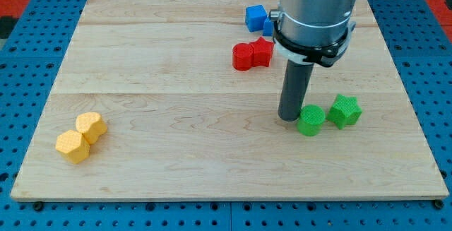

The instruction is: Move the green circle right a bit

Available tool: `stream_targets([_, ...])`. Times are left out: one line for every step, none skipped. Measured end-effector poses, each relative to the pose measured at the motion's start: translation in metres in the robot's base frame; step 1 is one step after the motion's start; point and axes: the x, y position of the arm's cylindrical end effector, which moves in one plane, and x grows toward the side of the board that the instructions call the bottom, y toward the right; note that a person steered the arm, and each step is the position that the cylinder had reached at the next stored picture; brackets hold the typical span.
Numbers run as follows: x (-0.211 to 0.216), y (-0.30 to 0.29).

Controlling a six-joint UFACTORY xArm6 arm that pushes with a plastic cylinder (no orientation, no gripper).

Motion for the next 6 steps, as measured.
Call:
stream_targets([0.012,-0.002])
stream_targets([0.042,-0.006])
stream_targets([0.037,0.001])
stream_targets([-0.007,-0.005])
stream_targets([-0.018,-0.005])
stream_targets([-0.001,-0.012])
